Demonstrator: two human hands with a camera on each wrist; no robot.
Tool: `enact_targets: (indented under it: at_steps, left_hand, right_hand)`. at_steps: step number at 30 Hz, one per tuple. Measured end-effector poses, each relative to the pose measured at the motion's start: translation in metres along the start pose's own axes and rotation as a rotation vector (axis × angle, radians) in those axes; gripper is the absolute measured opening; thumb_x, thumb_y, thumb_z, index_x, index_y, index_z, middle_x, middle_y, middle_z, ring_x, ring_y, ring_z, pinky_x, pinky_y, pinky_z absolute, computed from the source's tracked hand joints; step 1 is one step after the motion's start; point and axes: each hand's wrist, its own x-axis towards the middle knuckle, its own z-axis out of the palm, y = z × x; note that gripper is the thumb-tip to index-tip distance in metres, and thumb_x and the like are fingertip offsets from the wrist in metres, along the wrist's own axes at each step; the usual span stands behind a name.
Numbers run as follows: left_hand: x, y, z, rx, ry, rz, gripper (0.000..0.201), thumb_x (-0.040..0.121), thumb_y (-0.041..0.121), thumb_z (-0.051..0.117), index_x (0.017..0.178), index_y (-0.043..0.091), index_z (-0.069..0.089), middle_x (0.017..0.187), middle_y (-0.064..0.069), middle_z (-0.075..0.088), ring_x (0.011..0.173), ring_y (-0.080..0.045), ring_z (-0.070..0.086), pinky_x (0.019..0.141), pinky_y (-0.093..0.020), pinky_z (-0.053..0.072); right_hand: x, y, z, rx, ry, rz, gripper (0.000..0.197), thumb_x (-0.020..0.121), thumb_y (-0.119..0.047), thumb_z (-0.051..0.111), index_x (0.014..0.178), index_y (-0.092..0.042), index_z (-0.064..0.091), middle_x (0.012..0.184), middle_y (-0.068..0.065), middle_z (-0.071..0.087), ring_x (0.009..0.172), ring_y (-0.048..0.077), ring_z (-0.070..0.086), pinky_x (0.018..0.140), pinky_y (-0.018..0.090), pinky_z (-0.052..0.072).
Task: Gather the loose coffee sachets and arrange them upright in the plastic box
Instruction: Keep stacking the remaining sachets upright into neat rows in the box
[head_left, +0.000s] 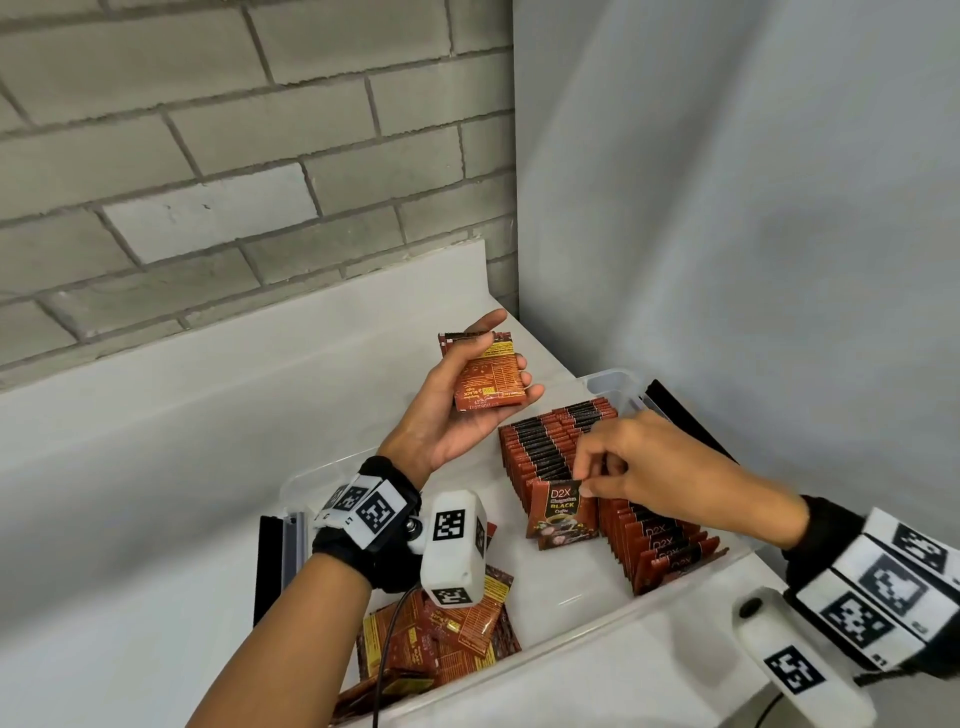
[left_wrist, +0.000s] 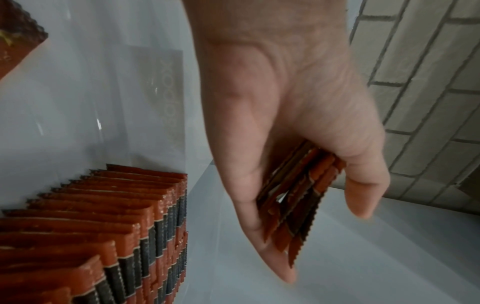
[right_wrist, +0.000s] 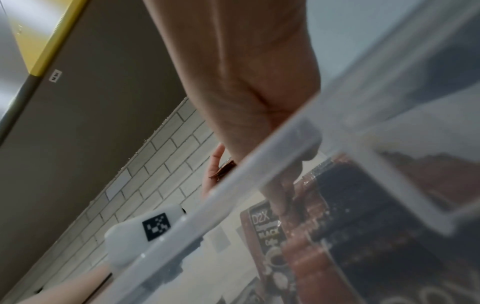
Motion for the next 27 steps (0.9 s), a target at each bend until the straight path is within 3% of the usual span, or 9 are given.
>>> enact_targets:
  at_steps: [3,6,14,20,23,27]
  left_hand:
    - [-0.002,0.001,0.002,-0.013,0.031,0.002,0.045,0.078,0.014,0.068,0.121,0.019,0.06,0.091,-0.017,0.059,0.078,-0.025,0.062,0.076,-0.04,0.056]
    - [-0.003,0.001,0.002,-0.018,0.044,-0.001,0.043,0.081,0.01,0.053,0.122,0.019,0.058,0.089,-0.016,0.06,0.077,-0.024,0.062,0.076,-0.039,0.057]
    - [-0.004,0.001,0.004,-0.042,0.054,-0.011,0.05,0.077,-0.001,0.05,0.122,0.018,0.06,0.087,-0.016,0.061,0.077,-0.025,0.063,0.077,-0.041,0.057]
    - [-0.004,0.0,0.007,-0.048,0.067,-0.003,0.044,0.082,0.0,0.052,0.12,0.02,0.059,0.094,-0.016,0.066,0.084,-0.027,0.069,0.076,-0.05,0.058]
    - [-0.005,0.001,0.01,0.011,0.094,-0.039,0.034,0.08,0.004,0.055,0.112,0.012,0.061,0.097,-0.013,0.071,0.089,-0.027,0.071,0.076,-0.053,0.058]
    - [-0.008,0.001,0.015,0.091,0.099,-0.057,0.035,0.081,0.003,0.055,0.115,0.001,0.057,0.098,-0.012,0.073,0.09,-0.027,0.071,0.072,-0.043,0.06]
  right_hand:
    - [-0.001,0.002,0.002,-0.027,-0.025,-0.027,0.007,0.083,-0.013,0.072,0.089,-0.018,0.073,0.076,-0.018,0.054,0.075,-0.016,0.051,0.065,0.006,0.04]
    - [-0.001,0.005,0.004,-0.061,-0.032,-0.044,0.008,0.084,-0.015,0.072,0.089,-0.021,0.073,0.075,-0.018,0.053,0.08,-0.016,0.05,0.066,0.005,0.039]
    - [0.0,0.008,0.007,-0.098,-0.065,-0.043,0.012,0.085,-0.017,0.07,0.094,-0.024,0.073,0.08,-0.023,0.052,0.076,-0.013,0.051,0.065,0.003,0.037]
    - [0.001,0.006,0.004,-0.084,-0.082,-0.032,0.014,0.087,-0.016,0.068,0.099,-0.021,0.073,0.082,-0.022,0.049,0.08,-0.02,0.047,0.067,0.003,0.038]
    - [0.002,0.005,0.005,-0.087,-0.077,-0.025,0.016,0.087,-0.017,0.067,0.102,-0.021,0.072,0.082,-0.024,0.048,0.078,-0.015,0.049,0.068,0.002,0.037]
    - [0.001,0.004,0.008,-0.111,-0.091,-0.027,0.018,0.088,-0.016,0.066,0.104,-0.021,0.072,0.086,-0.023,0.048,0.075,-0.012,0.048,0.068,0.0,0.036]
